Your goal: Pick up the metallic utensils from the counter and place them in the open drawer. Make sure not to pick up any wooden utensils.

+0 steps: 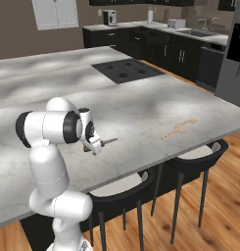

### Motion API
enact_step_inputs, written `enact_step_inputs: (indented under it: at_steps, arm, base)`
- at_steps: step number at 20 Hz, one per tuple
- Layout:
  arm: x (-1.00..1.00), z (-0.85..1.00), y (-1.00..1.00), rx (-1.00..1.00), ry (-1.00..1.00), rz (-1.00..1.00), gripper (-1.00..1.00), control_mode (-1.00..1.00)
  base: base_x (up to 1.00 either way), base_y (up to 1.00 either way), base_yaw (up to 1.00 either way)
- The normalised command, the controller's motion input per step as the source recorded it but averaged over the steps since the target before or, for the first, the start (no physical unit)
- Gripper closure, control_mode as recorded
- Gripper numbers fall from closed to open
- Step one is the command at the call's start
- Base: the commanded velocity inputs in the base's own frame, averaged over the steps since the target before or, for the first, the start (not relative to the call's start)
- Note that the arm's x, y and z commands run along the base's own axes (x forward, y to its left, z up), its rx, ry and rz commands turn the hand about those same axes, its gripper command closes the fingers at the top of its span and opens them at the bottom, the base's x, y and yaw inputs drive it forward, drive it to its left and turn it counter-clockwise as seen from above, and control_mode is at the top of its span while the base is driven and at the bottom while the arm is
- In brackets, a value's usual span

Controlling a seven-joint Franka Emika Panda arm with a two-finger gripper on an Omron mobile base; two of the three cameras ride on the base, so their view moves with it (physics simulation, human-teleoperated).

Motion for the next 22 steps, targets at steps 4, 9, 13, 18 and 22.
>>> enact_step_inputs:
  at_steps: [4, 9, 13, 18, 22]
  arm:
    - [0.00, -0.19, 0.00, 0.00, 0.00, 0.00, 1.00, -1.00]
    - [0.00, -0.02, 0.00, 0.00, 0.00, 0.00, 1.00, -1.00]
    - [0.00, 0.00, 0.00, 0.00, 0.00, 0.00, 1.00, -1.00]
    - [0.00, 0.01, -0.07, 0.00, -0.01, 0.00, 1.00, -1.00]
    - [-0.05, 0.58, -0.15, 0.00, 0.00, 0.02, 1.00, -1.00]
  base:
    - [0.00, 0.00, 0.00]
    - [0.00, 0.00, 0.00]
    - [0.00, 0.00, 0.00]
    - [0.00, 0.00, 0.00]
    - [0.00, 0.00, 0.00]
